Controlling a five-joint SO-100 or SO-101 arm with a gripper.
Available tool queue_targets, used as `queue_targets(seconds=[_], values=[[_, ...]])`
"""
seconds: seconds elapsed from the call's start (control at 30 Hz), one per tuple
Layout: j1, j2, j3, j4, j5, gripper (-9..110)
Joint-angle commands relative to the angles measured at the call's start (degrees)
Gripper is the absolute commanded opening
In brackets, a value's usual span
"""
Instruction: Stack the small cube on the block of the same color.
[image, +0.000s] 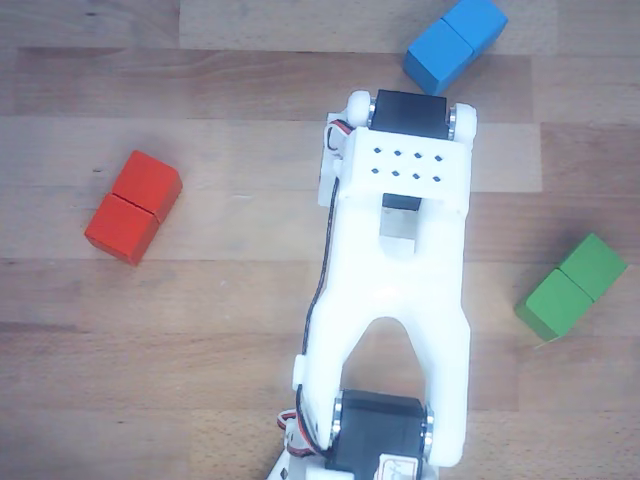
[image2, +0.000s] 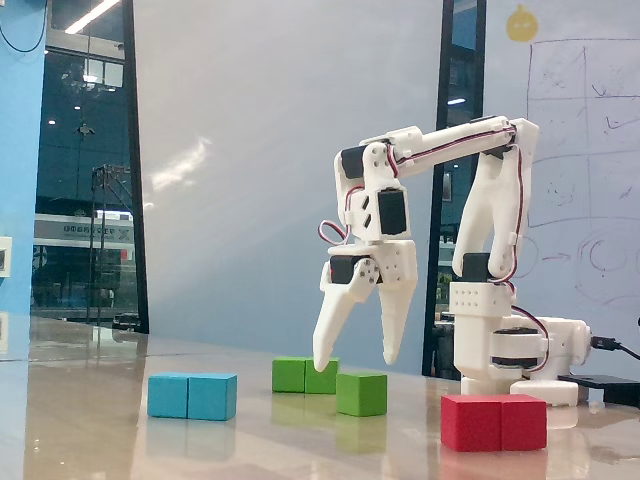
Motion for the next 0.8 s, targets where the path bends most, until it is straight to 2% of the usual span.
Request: queue_targets(seconds=[0.0, 0.63, 0.77], values=[[-0.2, -0.9, -5.4, 0.4, 0.4, 37], [-0.1, -7.6, -6.3, -5.4, -0.3, 37], [-0.1, -7.9, -6.3, -5.7, -0.3, 31]])
